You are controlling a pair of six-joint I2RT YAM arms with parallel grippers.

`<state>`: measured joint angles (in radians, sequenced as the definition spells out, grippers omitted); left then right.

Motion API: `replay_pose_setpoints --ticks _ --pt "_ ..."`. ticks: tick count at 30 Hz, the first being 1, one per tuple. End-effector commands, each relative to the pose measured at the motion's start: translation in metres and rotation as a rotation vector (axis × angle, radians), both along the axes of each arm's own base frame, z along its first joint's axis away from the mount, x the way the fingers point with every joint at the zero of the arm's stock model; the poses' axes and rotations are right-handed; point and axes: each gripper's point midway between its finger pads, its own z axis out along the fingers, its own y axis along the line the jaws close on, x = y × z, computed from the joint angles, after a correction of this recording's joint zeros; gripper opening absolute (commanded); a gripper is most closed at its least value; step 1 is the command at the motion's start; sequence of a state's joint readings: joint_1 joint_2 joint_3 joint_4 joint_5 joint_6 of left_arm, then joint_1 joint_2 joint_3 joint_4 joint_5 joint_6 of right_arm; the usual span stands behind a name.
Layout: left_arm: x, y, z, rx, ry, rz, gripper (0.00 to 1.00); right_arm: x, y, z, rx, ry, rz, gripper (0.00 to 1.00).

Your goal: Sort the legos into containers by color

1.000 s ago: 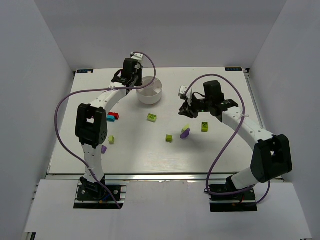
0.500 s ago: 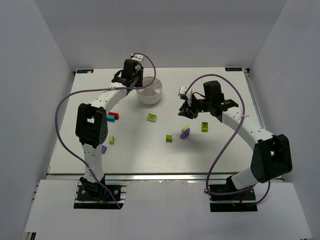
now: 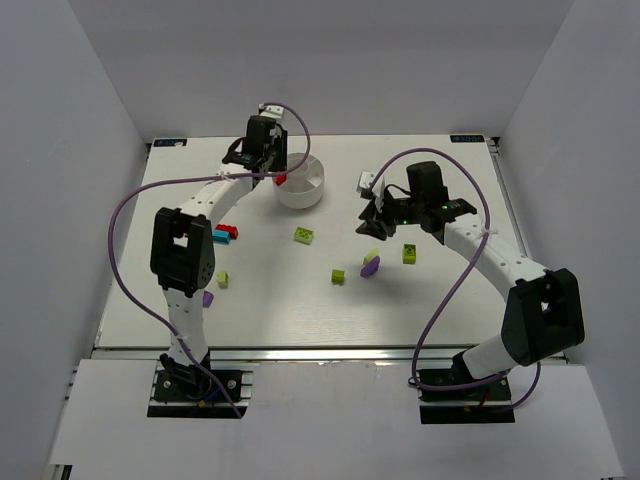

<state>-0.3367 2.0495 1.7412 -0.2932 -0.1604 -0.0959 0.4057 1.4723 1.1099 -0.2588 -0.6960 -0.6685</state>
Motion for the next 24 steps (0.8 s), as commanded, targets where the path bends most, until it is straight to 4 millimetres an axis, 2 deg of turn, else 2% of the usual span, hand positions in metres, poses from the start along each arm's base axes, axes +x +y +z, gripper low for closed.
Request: replay_pose_setpoints --ticks 1,4,5,6,7,8,9,10,11,12,13,14,15,16,18,19,20,21,22,24 --pt "-0.008 0.014 0.065 -0.051 -0.104 0.070 0.50 0.007 0.003 0.027 0.034 -0.072 0.012 0.49" --pt "-0.032 0.031 0.064 -0.087 -0.080 0.116 0.32 0.010 0.000 0.027 0.016 -0.112 0.005 0.58" --pt "-0.044 0.036 0.079 -0.122 -0.100 0.132 0.29 0.015 -0.002 0.028 0.008 -0.134 -0.015 0.59" --pt "-0.058 0.044 0.058 -0.120 -0.053 0.147 0.25 0.017 -0.004 0.029 0.004 -0.151 -0.020 0.62" --pt "-0.065 0.055 0.056 -0.137 -0.042 0.166 0.20 0.018 -0.006 0.026 -0.001 -0.158 -0.029 0.68" --pt "-0.078 0.062 0.070 -0.183 -0.065 0.187 0.18 0.020 -0.007 0.028 0.000 -0.178 -0.039 0.72" --pt "-0.093 0.076 0.048 -0.185 -0.016 0.222 0.18 0.025 -0.007 0.033 0.017 -0.209 -0.050 0.81" --pt "-0.102 0.082 0.046 -0.219 -0.005 0.246 0.18 0.025 -0.008 0.031 0.022 -0.219 -0.054 0.89" --pt "-0.111 0.089 0.044 -0.232 0.002 0.268 0.20 0.025 -0.009 0.037 0.034 -0.249 -0.065 0.89" --pt "-0.129 0.104 0.041 -0.242 0.007 0.304 0.24 0.034 -0.007 0.054 0.076 -0.336 -0.084 0.90" --pt "-0.138 0.111 0.039 -0.252 0.007 0.331 0.39 0.036 -0.008 0.061 0.111 -0.357 -0.111 0.89" --pt "-0.148 0.122 0.036 -0.263 0.008 0.399 0.49 0.031 -0.013 0.053 0.122 -0.383 -0.137 0.90" --pt "-0.161 0.132 0.047 -0.277 -0.028 0.449 0.57 0.031 -0.015 0.054 0.142 -0.415 -0.152 0.89" --pt "-0.175 0.145 0.033 -0.276 -0.010 0.517 0.74 0.034 -0.013 0.066 0.199 -0.475 -0.166 0.89" --pt "-0.190 0.165 0.031 -0.310 -0.029 0.615 0.81 0.023 -0.003 0.057 0.205 -0.445 -0.079 0.89" --pt "-0.202 0.170 0.028 -0.332 -0.038 0.633 0.84 0.011 -0.001 0.035 0.159 -0.326 -0.022 0.82" --pt "-0.206 0.170 0.026 -0.373 -0.034 0.641 0.88 0.005 0.012 0.044 0.176 -0.302 0.083 0.75" --pt "-0.211 0.179 0.023 -0.393 -0.031 0.669 0.89 0.000 0.016 0.039 0.177 -0.246 0.121 0.67" --pt "-0.215 0.182 0.021 -0.415 -0.027 0.682 0.90 -0.008 0.018 0.033 0.172 -0.176 0.147 0.49" --pt "-0.222 0.188 0.006 -0.465 0.030 0.719 0.91 -0.011 0.025 0.025 0.176 -0.103 0.164 0.35"
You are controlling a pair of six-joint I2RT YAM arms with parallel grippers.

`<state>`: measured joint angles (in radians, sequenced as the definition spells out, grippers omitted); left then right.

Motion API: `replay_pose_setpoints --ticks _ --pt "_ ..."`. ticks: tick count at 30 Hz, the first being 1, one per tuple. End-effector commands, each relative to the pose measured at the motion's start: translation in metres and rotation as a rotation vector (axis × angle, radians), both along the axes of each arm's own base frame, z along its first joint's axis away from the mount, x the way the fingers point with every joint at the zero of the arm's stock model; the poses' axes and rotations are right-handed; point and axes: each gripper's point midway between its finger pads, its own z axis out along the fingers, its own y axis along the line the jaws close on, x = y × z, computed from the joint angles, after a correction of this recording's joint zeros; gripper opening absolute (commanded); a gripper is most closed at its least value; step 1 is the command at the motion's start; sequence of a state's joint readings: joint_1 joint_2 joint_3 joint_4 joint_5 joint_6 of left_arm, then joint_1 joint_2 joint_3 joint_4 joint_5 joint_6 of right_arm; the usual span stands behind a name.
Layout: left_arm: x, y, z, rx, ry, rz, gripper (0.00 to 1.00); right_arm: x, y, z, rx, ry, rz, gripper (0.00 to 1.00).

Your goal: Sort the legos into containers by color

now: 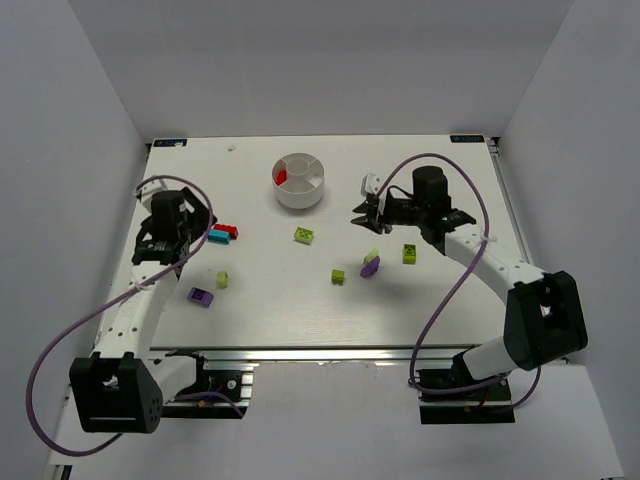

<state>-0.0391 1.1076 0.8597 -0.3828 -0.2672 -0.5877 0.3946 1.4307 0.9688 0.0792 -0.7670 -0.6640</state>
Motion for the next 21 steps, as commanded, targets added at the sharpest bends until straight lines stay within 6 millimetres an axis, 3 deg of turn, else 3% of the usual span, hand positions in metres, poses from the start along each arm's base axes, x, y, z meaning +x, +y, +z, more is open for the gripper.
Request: replay_pose_setpoints --ticks 1,3,6,7,9,18,21 --pt "-0.010 0.013 -0.017 -0.137 0.037 0.088 0.92 -0.022 0.016 0.005 0.029 0.097 0.128 0.30" --pt "-0.014 0.017 -0.028 -0.210 0.079 0.105 0.92 -0.026 0.019 -0.001 0.018 0.096 0.137 0.32" --pt "-0.016 0.028 -0.046 -0.301 0.130 0.146 0.92 -0.033 0.020 -0.009 -0.017 0.099 0.141 0.51" --pt "-0.016 0.022 -0.049 -0.366 0.140 0.133 0.92 -0.033 0.020 -0.011 -0.026 0.105 0.136 0.58" --pt "-0.017 0.031 -0.062 -0.434 0.164 0.175 0.92 -0.035 0.019 -0.015 -0.034 0.112 0.132 0.64" --pt "0.002 0.038 -0.072 -0.580 0.142 0.246 0.88 -0.041 0.015 -0.025 -0.057 0.110 0.115 0.66" --pt "0.007 0.043 -0.084 -0.590 0.181 0.289 0.85 -0.042 0.014 -0.029 -0.065 0.105 0.111 0.67"
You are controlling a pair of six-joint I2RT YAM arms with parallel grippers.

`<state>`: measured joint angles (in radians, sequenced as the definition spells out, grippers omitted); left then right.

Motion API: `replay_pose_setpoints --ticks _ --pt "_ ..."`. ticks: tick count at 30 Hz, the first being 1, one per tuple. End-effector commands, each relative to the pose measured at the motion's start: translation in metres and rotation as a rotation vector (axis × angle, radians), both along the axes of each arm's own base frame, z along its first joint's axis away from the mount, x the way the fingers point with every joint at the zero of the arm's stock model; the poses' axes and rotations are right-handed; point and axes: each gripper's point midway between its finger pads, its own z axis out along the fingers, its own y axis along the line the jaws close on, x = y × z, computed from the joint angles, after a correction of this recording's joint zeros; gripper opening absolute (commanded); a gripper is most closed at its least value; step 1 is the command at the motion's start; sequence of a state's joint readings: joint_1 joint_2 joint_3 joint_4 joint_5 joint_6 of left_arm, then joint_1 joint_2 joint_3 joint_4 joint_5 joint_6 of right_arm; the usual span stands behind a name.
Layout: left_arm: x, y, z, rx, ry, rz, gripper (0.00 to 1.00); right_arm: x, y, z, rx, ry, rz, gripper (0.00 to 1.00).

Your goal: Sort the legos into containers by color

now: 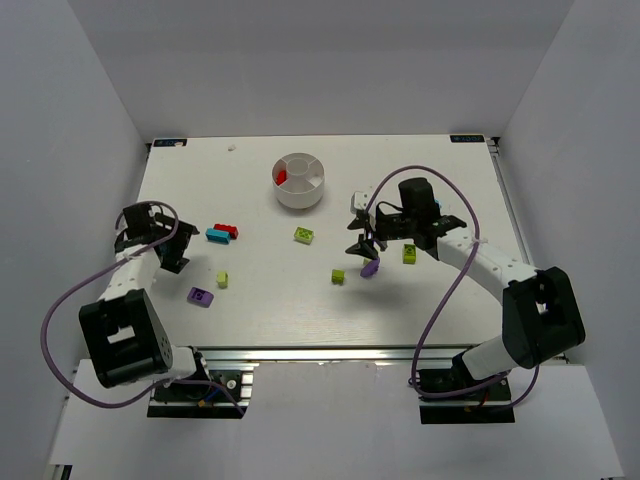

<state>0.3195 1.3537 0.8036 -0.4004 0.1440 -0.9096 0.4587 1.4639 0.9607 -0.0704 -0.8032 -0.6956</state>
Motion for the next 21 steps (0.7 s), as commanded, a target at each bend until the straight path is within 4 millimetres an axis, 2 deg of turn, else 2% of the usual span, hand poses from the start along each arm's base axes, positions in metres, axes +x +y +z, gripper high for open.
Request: replay_pose_setpoints --ticks 1,3,4,12,15,18,21 --pt "0.017 0.005 0.000 -0.041 -0.002 0.041 0.84 -0.003 -0.002 0.009 0.008 -0.051 0.006 0.67" --pt "0.024 0.007 -0.001 -0.046 0.003 0.040 0.82 -0.003 -0.001 0.006 0.006 -0.048 0.007 0.67" --pt "0.028 0.008 -0.009 -0.055 0.022 0.044 0.81 -0.004 -0.001 0.005 0.006 -0.045 0.008 0.67" --pt "0.065 0.008 -0.011 -0.100 0.002 0.025 0.77 -0.001 0.000 0.000 0.003 -0.049 0.012 0.67" --pt "0.080 -0.005 -0.023 -0.106 0.039 -0.021 0.77 0.000 0.001 -0.002 0.003 -0.045 0.016 0.67" --pt "0.085 -0.017 -0.036 -0.112 0.073 -0.035 0.76 0.003 0.001 -0.002 0.000 -0.053 0.011 0.67" --pt "0.091 -0.025 -0.045 -0.106 0.100 -0.049 0.70 0.004 0.001 -0.001 0.001 -0.055 0.010 0.67"
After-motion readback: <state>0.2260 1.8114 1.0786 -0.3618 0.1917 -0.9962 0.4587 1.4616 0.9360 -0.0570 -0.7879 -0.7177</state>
